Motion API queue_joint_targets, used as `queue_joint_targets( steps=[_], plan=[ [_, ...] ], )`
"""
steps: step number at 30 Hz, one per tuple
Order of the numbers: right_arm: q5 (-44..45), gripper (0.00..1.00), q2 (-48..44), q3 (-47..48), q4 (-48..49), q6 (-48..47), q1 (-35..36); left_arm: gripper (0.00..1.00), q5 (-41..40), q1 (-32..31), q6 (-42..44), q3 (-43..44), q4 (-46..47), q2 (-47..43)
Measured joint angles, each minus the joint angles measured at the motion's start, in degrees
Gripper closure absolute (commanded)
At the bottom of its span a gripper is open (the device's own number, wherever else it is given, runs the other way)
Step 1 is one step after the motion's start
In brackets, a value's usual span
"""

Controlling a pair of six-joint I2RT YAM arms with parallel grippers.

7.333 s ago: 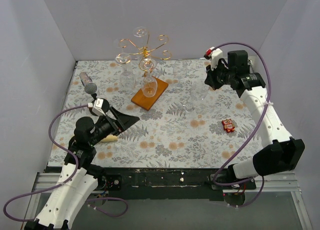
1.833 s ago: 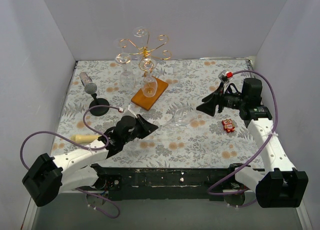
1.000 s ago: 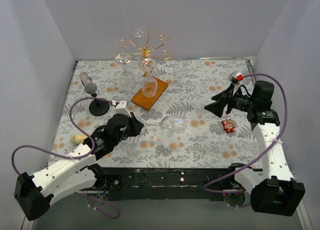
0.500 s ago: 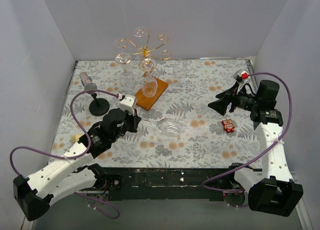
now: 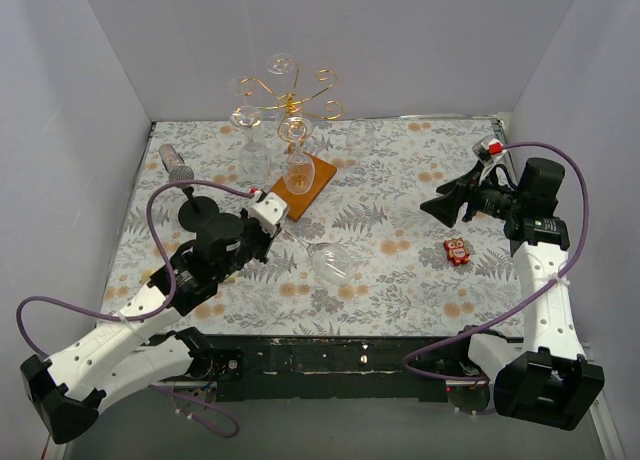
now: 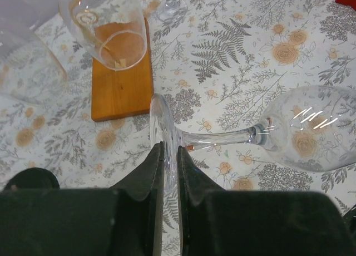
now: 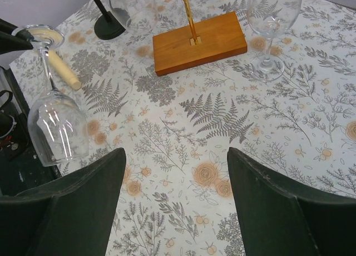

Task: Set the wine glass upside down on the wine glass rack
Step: Turn the wine glass upside down at the wine rack.

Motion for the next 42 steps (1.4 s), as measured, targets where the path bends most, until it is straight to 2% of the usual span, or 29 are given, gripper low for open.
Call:
queue_joint_targets(
  steps=[12,31,42],
  plan=[
    [-0.4,0.19,0.1,-0.1,0.3,-0.1,-0.9,1.00,6.2,0.0,13.2,13.2,-0.2,1.7],
    [-3.6,0.19,1.6,-5.5,3.9,-0.4,-5.0,1.00,6.3,0.0,29.7,43.0,-1.6,26.4],
    [-8.6,0.19,2.3,-11.7,9.7,1.3,-6.6,1.00,5.2,0.0,39.0,60.2,-1.8,42.5]
  ],
)
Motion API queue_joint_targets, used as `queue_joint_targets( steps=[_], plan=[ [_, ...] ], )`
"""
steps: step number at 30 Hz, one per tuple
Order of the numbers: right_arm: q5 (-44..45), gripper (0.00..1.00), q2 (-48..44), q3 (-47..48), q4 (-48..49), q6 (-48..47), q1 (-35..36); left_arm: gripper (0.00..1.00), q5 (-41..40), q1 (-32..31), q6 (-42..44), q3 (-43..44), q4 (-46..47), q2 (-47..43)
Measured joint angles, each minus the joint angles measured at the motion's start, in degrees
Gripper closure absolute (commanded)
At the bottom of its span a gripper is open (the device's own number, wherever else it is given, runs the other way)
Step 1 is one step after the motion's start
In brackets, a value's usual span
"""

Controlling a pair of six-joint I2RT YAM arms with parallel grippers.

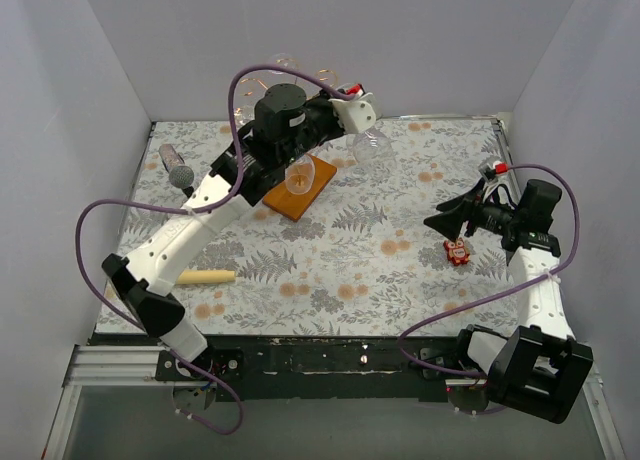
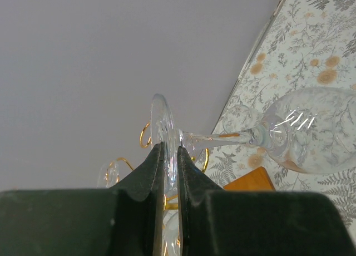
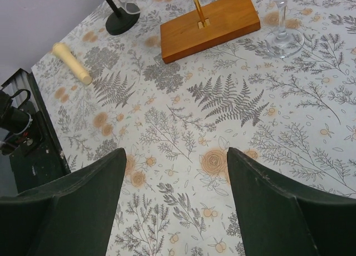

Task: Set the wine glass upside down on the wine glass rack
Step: Turn the wine glass upside down at the wine rack.

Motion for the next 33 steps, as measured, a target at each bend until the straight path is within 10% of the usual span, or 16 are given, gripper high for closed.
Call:
queue_joint_targets(
  steps=[33],
  plan=[
    [-10.4,0.19,-0.1,-6.5,7.1,-0.1,-4.5,1.00,-0.8,9.0,-2.3,9.9,14.8,15.1]
  ],
)
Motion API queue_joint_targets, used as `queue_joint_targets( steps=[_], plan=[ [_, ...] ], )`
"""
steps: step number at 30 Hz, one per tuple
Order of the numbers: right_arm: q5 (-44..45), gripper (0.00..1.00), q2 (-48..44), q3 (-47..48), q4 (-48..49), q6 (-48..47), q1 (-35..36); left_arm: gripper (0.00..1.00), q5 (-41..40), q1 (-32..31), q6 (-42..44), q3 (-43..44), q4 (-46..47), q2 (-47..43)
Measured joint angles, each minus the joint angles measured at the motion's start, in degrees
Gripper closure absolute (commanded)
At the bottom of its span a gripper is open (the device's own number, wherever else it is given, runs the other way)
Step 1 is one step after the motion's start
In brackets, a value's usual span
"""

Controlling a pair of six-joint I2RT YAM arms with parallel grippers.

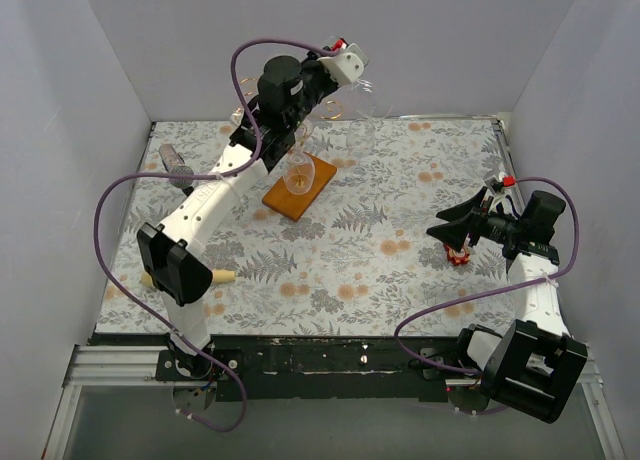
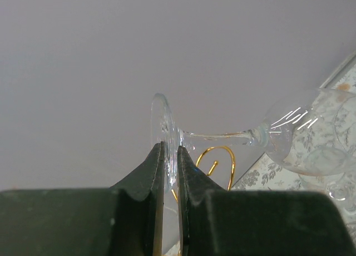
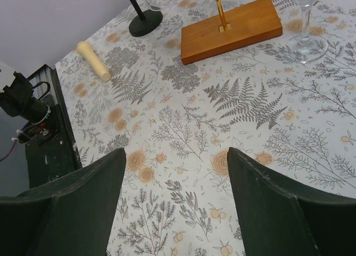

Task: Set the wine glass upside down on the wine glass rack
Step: Turn the wine glass upside down at the wine rack.

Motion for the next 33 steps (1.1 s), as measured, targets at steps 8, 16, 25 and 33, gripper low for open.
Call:
queue_joint_targets(
  steps=[8,16,25,33],
  plan=[
    [-0.4,0.19,0.0,0.0,0.0,-0.1,0.0,1.00,-1.7,0.1,-1.6,2.5,7.2,5.5],
    [-0.9,0.19,0.1,0.0,0.0,-0.1,0.0,1.00,-4.4,1.5,-1.6,3.1,10.8,10.1],
    [-1.6,0.19,0.3,0.0,-0.1,-0.1,0.0,1.00,-6.2,3.5,-1.2,3.4,14.0,11.5],
    [-1.9,0.19,0.3,0.0,-0.1,-0.1,0.0,1.00,-6.3,5.4,0.3,3.1,13.9,11.5]
  ],
)
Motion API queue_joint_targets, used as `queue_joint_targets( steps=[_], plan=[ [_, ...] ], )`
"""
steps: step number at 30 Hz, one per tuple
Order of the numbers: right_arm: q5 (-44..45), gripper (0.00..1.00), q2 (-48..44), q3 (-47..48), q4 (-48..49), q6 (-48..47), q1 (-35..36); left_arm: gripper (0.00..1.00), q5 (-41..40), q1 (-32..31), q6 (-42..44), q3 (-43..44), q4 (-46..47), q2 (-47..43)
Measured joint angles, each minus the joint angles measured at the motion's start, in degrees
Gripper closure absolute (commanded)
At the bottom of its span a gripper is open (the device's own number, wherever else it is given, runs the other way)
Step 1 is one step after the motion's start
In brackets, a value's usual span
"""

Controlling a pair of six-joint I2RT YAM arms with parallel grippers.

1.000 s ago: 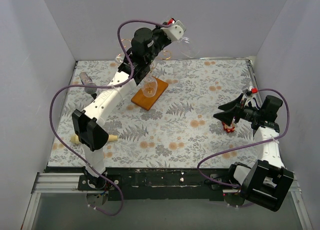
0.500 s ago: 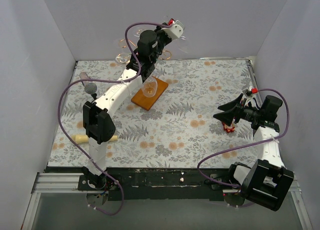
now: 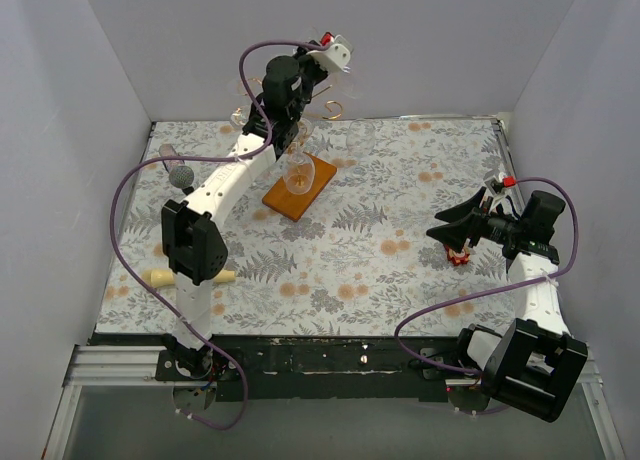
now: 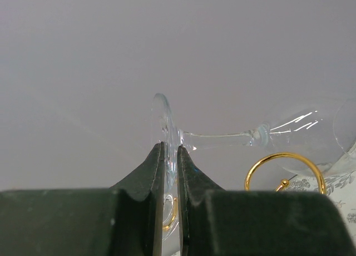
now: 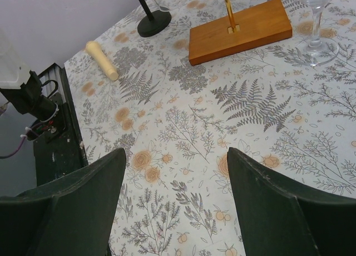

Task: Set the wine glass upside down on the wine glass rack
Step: Turn the wine glass upside down at the wine rack.

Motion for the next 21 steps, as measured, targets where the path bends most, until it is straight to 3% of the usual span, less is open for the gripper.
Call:
queue_joint_targets(
  steps=[21],
  plan=[
    [-0.2,0.19,0.0,0.0,0.0,0.0,0.0,1.00,1.7,0.5,5.7,-2.7,-3.8,-0.7]
  ],
)
